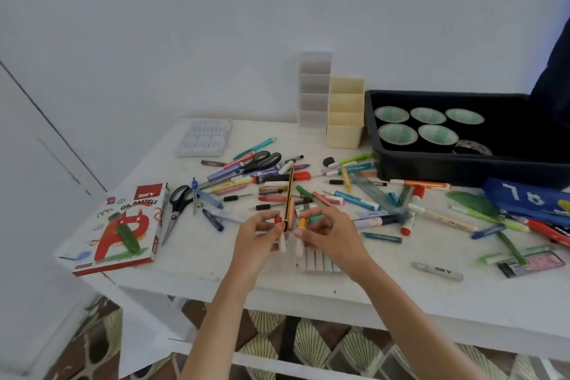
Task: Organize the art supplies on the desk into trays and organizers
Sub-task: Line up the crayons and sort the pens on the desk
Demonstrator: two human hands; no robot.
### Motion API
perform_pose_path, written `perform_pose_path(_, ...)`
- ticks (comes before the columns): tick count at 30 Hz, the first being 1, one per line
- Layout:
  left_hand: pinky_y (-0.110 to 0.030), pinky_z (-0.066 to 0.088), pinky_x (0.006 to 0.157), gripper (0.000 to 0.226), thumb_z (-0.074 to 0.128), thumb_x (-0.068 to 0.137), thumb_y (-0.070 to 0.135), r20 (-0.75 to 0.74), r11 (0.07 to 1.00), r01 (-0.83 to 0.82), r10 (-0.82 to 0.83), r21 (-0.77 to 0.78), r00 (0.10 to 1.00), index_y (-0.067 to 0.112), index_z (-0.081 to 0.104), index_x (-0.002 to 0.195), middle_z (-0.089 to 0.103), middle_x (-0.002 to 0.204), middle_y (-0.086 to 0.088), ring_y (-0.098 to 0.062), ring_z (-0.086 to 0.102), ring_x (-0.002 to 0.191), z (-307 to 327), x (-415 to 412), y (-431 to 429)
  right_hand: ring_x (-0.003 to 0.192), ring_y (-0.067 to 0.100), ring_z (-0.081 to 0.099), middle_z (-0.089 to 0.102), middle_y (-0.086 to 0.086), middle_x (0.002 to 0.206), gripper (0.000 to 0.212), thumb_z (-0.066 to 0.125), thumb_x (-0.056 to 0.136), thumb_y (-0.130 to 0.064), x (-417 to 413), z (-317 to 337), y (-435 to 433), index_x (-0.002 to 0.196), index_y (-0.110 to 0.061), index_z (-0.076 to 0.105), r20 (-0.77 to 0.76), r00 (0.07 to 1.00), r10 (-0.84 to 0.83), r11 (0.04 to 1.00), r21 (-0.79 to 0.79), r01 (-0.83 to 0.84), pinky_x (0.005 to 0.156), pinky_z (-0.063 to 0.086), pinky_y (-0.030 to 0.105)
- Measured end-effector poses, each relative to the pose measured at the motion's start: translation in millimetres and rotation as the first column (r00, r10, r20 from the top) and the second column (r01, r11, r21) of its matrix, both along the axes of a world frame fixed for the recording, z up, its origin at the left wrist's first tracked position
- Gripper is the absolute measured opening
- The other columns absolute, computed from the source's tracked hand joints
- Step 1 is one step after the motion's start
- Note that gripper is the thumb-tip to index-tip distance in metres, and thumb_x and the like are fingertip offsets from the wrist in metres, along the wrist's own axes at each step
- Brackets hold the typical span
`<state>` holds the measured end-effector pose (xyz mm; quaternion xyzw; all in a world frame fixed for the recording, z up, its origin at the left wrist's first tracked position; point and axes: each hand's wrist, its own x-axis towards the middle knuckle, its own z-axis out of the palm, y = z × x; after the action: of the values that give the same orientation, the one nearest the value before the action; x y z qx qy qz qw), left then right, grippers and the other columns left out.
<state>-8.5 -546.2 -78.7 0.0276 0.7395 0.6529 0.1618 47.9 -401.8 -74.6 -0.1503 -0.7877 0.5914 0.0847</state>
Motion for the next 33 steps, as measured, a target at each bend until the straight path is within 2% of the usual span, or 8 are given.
perform_pose_path(3, -0.025, 0.055, 0.067, 0.027, 0.061, 0.089, 0.011, 0.014, 0.999, 0.039, -0.039, -0.022, 0.999, 0.014, 0.057, 0.116, 0.068, 0.097, -0.009, -0.016, 0.068, 0.087, -6, 1, -2, 0.064, 0.011, 0.061, 0.066, 0.002, 0.072, 0.024, 0.078, 0.073, -0.022, -2, -1, -10, 0.089, -0.028, 0.061, -0.015, 1.0, -0.024, 0.979, 0.201, 0.026, 0.059, 0.051, 0.014)
perform_pose_path(10, -0.033, 0.055, 0.083, 0.025, 0.06, 0.089, 0.015, -0.04, 0.99, 0.134, -0.136, -0.043, 0.99, 0.014, 0.058, 0.115, 0.07, 0.096, -0.004, -0.015, 0.067, 0.089, -15, 1, -9, 0.065, 0.0, 0.05, 0.057, -0.009, 0.077, 0.03, 0.073, 0.08, -0.021, -3, -10, -25, 0.109, -0.022, 0.065, 0.025, 0.998, -0.054, 0.93, 0.365, 0.042, 0.058, 0.04, 0.003)
perform_pose_path(16, -0.025, 0.053, 0.084, 0.022, 0.059, 0.09, 0.018, -0.078, 0.984, 0.177, -0.177, -0.011, 0.981, 0.02, 0.058, 0.112, 0.07, 0.099, 0.0, -0.009, 0.067, 0.091, -21, 1, -11, 0.086, 0.008, 0.042, 0.045, -0.003, 0.098, 0.036, 0.062, 0.087, -0.031, 1, -15, -29, 0.122, -0.025, 0.06, 0.121, 0.991, -0.061, 0.819, 0.574, -0.02, 0.072, 0.035, 0.016)
perform_pose_path(20, -0.027, 0.053, 0.085, 0.02, 0.058, 0.091, 0.019, -0.091, 0.984, 0.178, -0.178, -0.014, 0.98, 0.022, 0.057, 0.111, 0.07, 0.098, 0.001, -0.009, 0.066, 0.091, -23, 1, -11, 0.103, 0.017, 0.039, 0.045, -0.002, 0.107, 0.034, 0.049, 0.093, -0.04, 6, -20, -33, 0.125, -0.032, 0.057, 0.123, 0.989, -0.084, 0.551, 0.833, -0.056, 0.087, 0.034, 0.03)
perform_pose_path(25, -0.031, 0.052, 0.089, 0.019, 0.057, 0.091, 0.018, -0.097, 0.984, 0.177, -0.178, -0.014, 0.979, 0.023, 0.057, 0.11, 0.068, 0.101, 0.0, -0.011, 0.065, 0.094, -23, 1, -11, 0.08, 0.022, 0.052, 0.055, 0.001, 0.088, 0.015, 0.064, 0.084, -0.033, 13, -32, -42, 0.089, -0.023, 0.074, -0.042, 0.994, -0.096, 0.4, 0.913, 0.077, 0.065, 0.042, 0.035)
perform_pose_path(29, -0.036, 0.052, 0.09, 0.018, 0.058, 0.091, 0.018, -0.084, 0.98, 0.196, -0.192, 0.032, 0.978, 0.029, 0.059, 0.105, 0.069, 0.099, -0.001, -0.014, 0.066, 0.094, -19, 1, -14, 0.098, 0.022, 0.048, 0.054, 0.002, 0.105, 0.025, 0.05, 0.094, -0.033, 13, -27, -43, 0.111, -0.023, 0.065, 0.006, 0.992, -0.129, 0.443, 0.895, 0.052, 0.082, 0.037, 0.036)
perform_pose_path(31, -0.038, 0.053, 0.088, 0.021, 0.061, 0.089, 0.02, -0.093, 0.981, 0.188, -0.183, 0.047, 0.979, 0.028, 0.061, 0.108, 0.067, 0.098, -0.001, -0.016, 0.065, 0.092, -18, 2, -17, 0.103, 0.02, 0.046, 0.054, 0.001, 0.11, 0.031, 0.043, 0.098, -0.028, 14, -22, -45, 0.123, -0.02, 0.059, -0.059, 0.988, -0.143, 0.582, 0.802, 0.132, 0.086, 0.033, 0.029)
perform_pose_path(33, -0.038, 0.056, 0.082, 0.023, 0.064, 0.087, 0.021, -0.13, 0.983, 0.177, -0.169, 0.049, 0.977, 0.028, 0.062, 0.11, 0.064, 0.095, -0.001, -0.018, 0.065, 0.089, -16, 5, -18, 0.095, 0.014, 0.051, 0.059, -0.003, 0.1, 0.026, 0.046, 0.097, -0.023, 13, -13, -49, 0.118, -0.018, 0.062, -0.157, 0.968, -0.198, 0.773, 0.582, 0.252, 0.078, 0.035, 0.016)
